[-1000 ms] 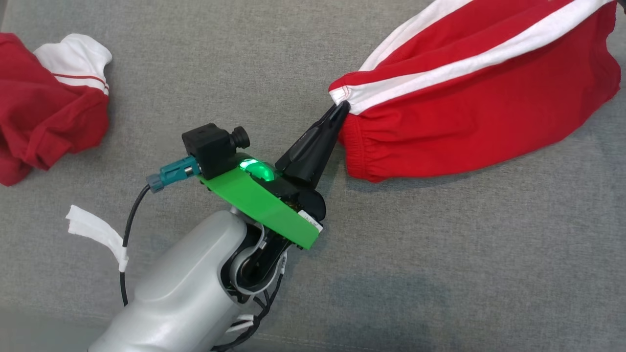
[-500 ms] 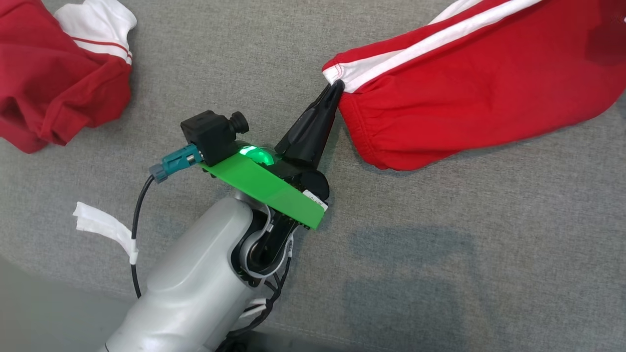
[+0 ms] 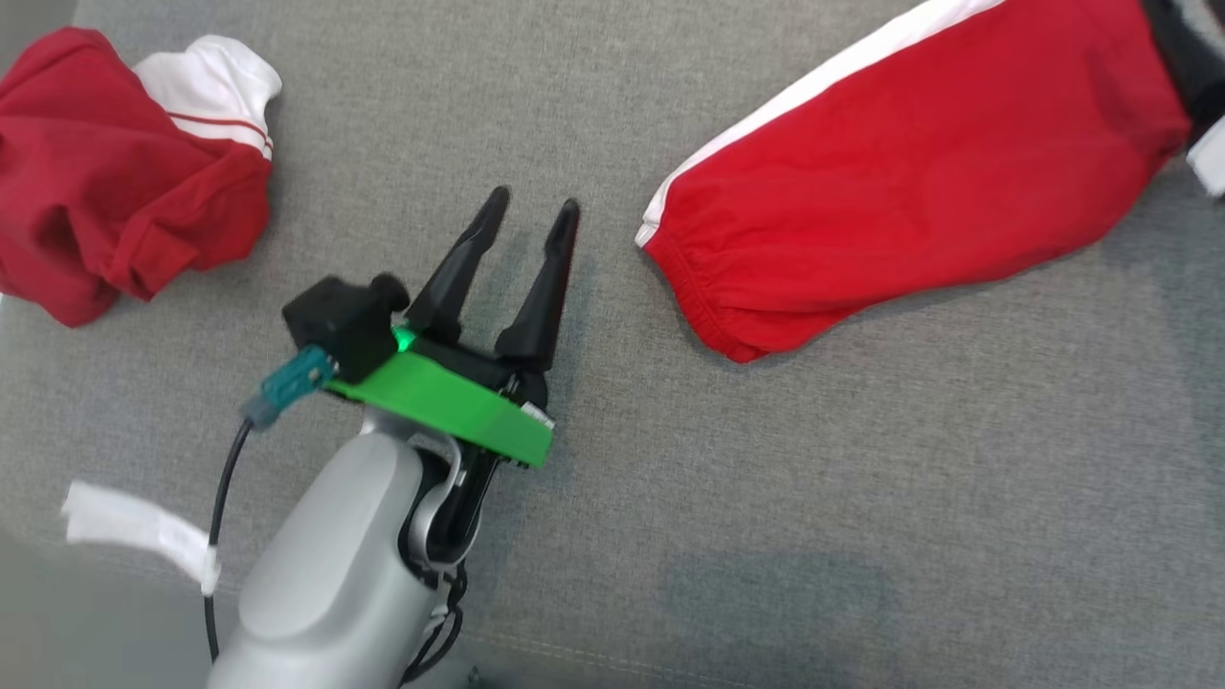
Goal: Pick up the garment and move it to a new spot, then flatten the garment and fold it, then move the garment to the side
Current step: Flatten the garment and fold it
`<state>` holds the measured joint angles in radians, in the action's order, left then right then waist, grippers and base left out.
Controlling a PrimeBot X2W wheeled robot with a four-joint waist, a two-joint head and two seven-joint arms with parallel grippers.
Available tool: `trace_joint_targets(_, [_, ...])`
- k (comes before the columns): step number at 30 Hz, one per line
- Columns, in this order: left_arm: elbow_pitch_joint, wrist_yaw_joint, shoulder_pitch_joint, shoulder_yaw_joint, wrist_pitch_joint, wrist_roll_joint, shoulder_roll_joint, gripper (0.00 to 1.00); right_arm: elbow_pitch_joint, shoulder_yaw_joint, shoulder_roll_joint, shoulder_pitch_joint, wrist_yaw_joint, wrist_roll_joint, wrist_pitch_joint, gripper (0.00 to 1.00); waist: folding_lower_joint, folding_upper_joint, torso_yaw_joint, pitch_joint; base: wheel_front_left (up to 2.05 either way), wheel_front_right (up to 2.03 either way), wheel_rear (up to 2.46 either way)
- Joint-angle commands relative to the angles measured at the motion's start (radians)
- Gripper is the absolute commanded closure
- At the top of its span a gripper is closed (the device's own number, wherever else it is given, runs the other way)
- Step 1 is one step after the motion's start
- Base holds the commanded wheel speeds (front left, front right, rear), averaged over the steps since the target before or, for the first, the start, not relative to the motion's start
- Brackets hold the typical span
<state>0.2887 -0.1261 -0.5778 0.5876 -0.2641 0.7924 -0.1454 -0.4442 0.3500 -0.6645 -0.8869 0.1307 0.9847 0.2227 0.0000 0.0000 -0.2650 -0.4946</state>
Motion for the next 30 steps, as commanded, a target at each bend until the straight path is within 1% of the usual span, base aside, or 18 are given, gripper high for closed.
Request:
trace_joint_targets(1, [-0.006,0.010,0.037,-0.032,0.000,-0.054,0.011,0.00,0.015,0.004,-0.005,0.050,0.000,0.022,-0.021,0.00,0.0000,0.0000,0.031,0.055,0.00,0.00,0.00])
trace_joint_targets(3, [-0.030,0.033,0.094,-0.089,0.000,-0.153,0.033,0.00,0.044,0.009,-0.014,0.124,0.000,0.055,-0.048,0.00,0.0000,0.0000,0.037,0.082,0.00,0.00,0.00])
trace_joint_targets(7, [-0.089,0.078,0.210,-0.171,0.000,-0.285,0.066,0.00,0.095,0.024,-0.047,0.257,0.000,0.089,-0.104,0.00,0.0000,0.0000,0.041,0.128,0.00,0.00,0.00])
trace_joint_targets(11, [-0.146,0.103,0.306,-0.194,0.000,-0.368,0.088,0.00,0.104,0.039,-0.063,0.345,0.000,0.082,-0.154,0.00,0.0000,0.0000,0.036,0.163,0.00,0.00,0.00])
trace_joint_targets(14, [-0.179,0.109,0.362,-0.182,0.000,-0.406,0.093,0.00,0.074,0.037,-0.061,0.359,0.000,0.065,-0.175,0.00,0.0000,0.0000,0.021,0.176,0.00,0.00,0.00])
trace_joint_targets(17, [-0.198,0.117,0.400,-0.152,0.000,-0.403,0.095,0.00,0.014,0.035,-0.044,0.325,0.000,0.036,-0.171,0.00,0.0000,0.0000,0.003,0.178,0.00,0.00,0.00])
trace_joint_targets(22, [-0.221,0.129,0.406,-0.092,0.000,-0.398,0.095,0.00,-0.114,0.061,-0.014,0.218,0.000,-0.061,-0.124,0.00,0.0000,0.0000,-0.034,0.160,0.00,0.00,0.00])
trace_joint_targets(25, [-0.230,0.132,0.379,-0.067,0.000,-0.405,0.095,0.00,-0.217,0.101,0.004,0.113,0.000,-0.166,-0.083,0.00,0.0000,0.0000,-0.060,0.137,0.00,0.00,0.00])
trace_joint_targets(30, [-0.230,0.133,0.361,-0.056,0.000,-0.411,0.095,0.00,-0.342,0.138,0.012,0.007,0.000,-0.282,-0.048,0.00,0.0000,0.0000,-0.089,0.111,0.00,0.00,0.00])
